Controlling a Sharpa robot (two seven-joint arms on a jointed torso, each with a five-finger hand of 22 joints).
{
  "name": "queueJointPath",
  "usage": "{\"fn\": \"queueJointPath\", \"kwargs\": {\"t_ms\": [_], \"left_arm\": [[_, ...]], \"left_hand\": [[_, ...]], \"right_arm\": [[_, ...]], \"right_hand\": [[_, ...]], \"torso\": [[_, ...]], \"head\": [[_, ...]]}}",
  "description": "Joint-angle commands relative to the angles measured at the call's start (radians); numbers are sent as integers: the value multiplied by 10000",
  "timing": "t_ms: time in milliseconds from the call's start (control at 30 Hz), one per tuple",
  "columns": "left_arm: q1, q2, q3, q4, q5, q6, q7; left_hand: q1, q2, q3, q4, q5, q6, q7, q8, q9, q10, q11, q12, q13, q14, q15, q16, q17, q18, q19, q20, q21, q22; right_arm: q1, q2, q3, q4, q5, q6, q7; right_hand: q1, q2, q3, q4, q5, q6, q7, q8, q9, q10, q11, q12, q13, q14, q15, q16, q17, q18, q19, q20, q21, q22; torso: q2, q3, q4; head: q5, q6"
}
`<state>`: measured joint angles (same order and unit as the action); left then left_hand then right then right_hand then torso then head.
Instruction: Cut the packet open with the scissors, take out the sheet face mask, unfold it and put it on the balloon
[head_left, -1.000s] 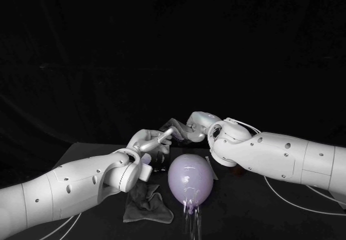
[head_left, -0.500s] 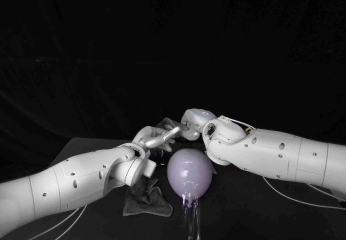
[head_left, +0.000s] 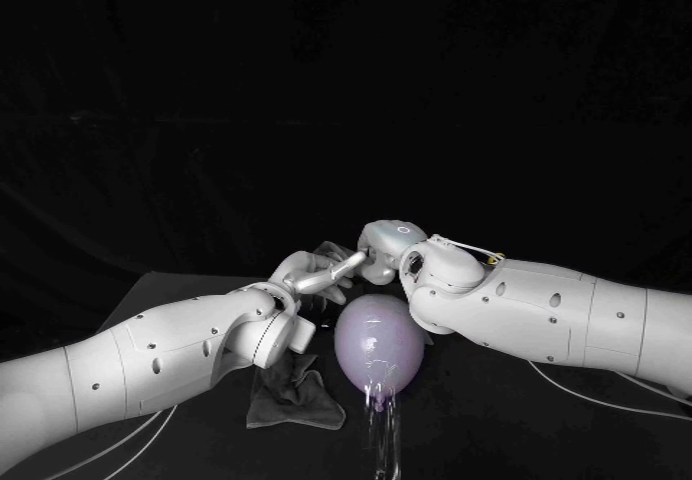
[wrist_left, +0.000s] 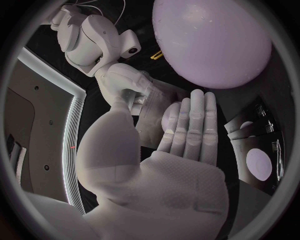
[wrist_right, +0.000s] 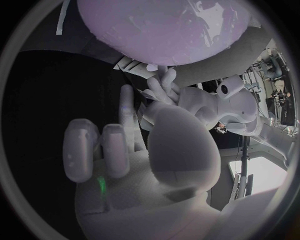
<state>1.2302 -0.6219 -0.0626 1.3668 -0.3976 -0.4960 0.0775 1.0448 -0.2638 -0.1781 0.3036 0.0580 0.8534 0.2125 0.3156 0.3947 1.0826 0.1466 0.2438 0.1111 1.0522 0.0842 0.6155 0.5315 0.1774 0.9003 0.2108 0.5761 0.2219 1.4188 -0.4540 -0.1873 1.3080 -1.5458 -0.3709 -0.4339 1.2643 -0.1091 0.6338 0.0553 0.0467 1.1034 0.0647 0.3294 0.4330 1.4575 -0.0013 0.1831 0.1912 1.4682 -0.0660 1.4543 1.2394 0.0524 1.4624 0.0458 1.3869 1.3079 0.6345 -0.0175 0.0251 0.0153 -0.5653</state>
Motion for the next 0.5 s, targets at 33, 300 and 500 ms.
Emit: {"fn": "queueJointPath", "kwargs": {"t_ms": [33, 300, 500], "left_arm": [[23, 52, 16, -9, -189, 161, -422], [31, 118, 16, -64, -211, 411, -941], [47, 159, 15, -97, -264, 546, -1167]], "left_hand": [[-221, 27, -13, -1, 43, 62, -56, 62, 1, -2, -59, 93, 20, -3, -25, -36, -3, 37, -66, -4, -68, -15], [-657, 1080, 785, -27, -34, 284, -198, 314, 85, 284, -192, 304, 77, 171, -138, -10, 28, 55, 11, -15, -32, -15], [-407, 1842, 1413, -63, -65, 404, -282, 488, 123, 446, -271, 431, 100, 321, -209, 10, 62, 60, 85, -50, 31, 1]], "right_arm": [[-7, 25, 9, 84, -742, 108, -135], [-26, 8, 9, 190, -965, 93, -224], [-31, -4, 9, 243, -1018, 95, -271]], "right_hand": [[-53, 28, 313, -271, 34, 23, -73, 516, 1191, 164, -86, 12, 14, 419, -59, 62, 24, -126, 254, -74, 47, 2101], [-61, 23, 332, -282, 34, 22, -74, 526, 1196, 167, -86, 13, 19, 422, -59, 67, 39, -128, 258, -74, 54, 2104], [-66, 19, 346, -291, 34, 20, -74, 533, 1199, 169, -86, 12, 23, 421, -60, 65, 35, -127, 257, -74, 52, 2103]], "torso": [[-5, 1, -5], [-2, 2, 1], [3, -1, 3]], "head": [[-6, -19], [-7, -43], [-10, -76]]}}
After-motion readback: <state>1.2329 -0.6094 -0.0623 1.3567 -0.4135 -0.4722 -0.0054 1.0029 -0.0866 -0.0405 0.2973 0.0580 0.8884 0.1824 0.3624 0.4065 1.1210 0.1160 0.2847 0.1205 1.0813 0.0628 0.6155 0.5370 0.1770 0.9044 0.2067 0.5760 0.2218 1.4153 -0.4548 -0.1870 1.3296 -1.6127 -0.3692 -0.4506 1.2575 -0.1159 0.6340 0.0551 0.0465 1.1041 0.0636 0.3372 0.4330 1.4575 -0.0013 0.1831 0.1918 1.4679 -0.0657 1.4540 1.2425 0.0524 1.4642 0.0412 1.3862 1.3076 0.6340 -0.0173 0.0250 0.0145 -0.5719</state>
